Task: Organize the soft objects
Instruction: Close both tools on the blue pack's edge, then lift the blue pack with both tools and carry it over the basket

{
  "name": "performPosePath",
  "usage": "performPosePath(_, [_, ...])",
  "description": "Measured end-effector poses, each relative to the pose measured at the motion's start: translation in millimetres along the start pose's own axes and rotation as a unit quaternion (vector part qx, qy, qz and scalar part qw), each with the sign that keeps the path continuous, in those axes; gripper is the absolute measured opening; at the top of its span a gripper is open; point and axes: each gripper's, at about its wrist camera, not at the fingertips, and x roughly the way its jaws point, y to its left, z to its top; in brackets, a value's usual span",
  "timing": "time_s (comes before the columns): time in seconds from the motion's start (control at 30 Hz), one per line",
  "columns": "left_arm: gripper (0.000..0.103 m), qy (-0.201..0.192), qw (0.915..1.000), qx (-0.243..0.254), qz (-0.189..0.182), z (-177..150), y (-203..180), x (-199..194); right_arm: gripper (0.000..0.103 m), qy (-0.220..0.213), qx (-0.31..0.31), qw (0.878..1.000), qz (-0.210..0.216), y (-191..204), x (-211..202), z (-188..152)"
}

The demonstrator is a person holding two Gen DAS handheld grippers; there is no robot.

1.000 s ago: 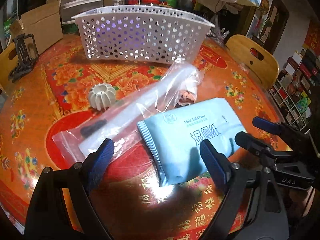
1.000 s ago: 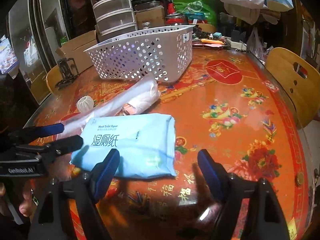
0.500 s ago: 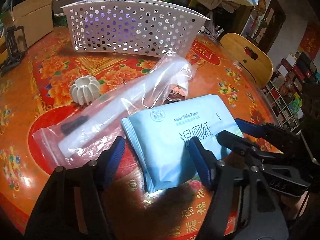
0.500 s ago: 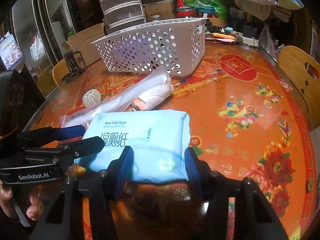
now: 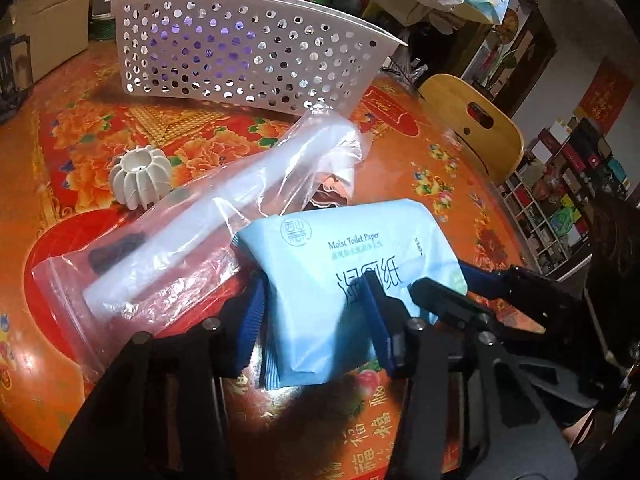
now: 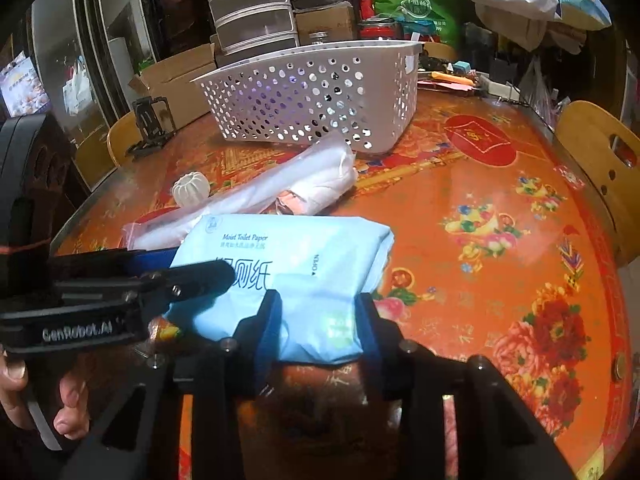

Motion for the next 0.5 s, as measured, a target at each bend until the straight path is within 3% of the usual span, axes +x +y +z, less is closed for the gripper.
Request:
performPosePath(0.3, [0.030, -0.002, 0.9996, 0.030, 0.000, 3.2, -1.4, -3.2, 0.029, -0.012, -0.007, 1.000, -0.022, 10.4, -3.4, -3.3])
performPosePath(0.5, [0.028, -0.005, 0.9993, 0.037, -0.003, 3.4, 2.0, -6.5, 0.027, -0.017, -0.010, 0.999, -0.030, 15.2, -4.9, -4.5])
